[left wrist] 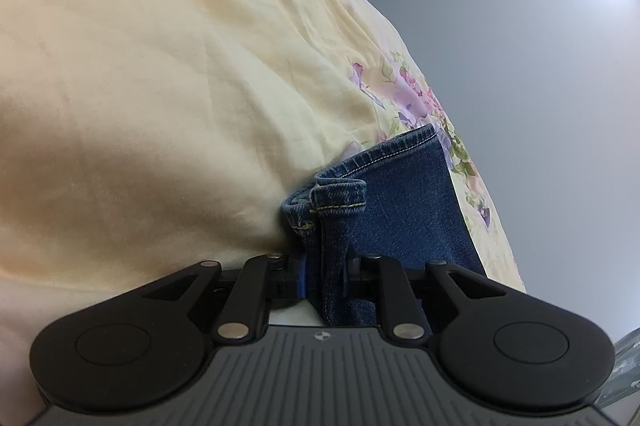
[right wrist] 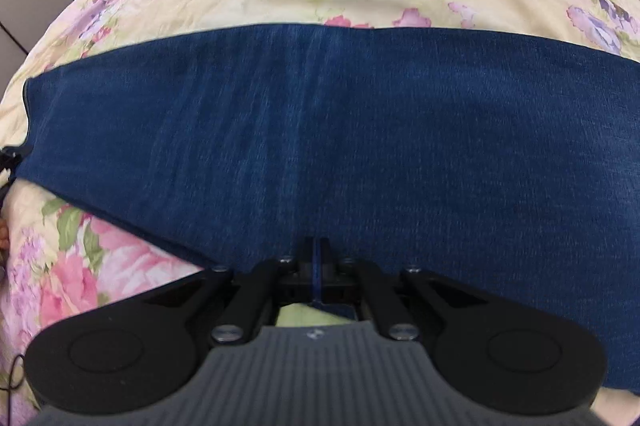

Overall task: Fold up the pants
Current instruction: 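Lift the hems up with the left gripper while the right gripper holds the waistband, then carry the held hems over toward the waistband held by the right gripper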

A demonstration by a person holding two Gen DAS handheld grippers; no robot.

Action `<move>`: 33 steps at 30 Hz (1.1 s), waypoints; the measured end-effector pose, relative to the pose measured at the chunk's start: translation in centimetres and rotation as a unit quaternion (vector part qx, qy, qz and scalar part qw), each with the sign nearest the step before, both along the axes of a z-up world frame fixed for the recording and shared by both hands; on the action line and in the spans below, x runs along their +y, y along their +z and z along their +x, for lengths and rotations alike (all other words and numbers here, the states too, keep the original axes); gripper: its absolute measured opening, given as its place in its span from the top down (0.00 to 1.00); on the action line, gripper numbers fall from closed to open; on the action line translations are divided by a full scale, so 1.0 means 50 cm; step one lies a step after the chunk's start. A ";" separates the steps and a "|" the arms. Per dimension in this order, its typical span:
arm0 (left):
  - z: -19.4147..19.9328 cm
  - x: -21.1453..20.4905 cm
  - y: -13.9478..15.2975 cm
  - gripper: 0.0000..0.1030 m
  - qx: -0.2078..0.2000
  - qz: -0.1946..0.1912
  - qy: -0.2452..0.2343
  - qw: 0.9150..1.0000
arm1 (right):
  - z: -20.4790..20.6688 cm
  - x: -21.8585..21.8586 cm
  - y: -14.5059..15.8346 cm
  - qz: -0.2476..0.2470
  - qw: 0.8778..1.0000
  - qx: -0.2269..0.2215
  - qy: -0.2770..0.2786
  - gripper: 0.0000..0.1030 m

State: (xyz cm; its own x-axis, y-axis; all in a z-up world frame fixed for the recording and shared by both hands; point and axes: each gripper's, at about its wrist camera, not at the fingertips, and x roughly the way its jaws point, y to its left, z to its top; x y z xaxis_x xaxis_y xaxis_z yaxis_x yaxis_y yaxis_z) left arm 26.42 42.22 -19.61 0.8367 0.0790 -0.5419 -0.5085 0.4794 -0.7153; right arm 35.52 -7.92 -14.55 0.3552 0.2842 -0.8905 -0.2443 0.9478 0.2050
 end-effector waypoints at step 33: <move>0.132 -0.725 0.530 0.93 -0.070 0.449 -0.220 0.863 | -0.037 -0.311 0.106 0.150 0.985 -0.022 -0.088 0.98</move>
State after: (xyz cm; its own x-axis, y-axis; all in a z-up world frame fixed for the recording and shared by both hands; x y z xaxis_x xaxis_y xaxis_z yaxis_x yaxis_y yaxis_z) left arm 33.02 5.98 6.87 0.9452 0.0729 -0.3183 -0.0751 0.9972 0.0054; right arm 33.69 -23.46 -9.27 0.4586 0.4623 -0.7589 -0.0962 0.8748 0.4749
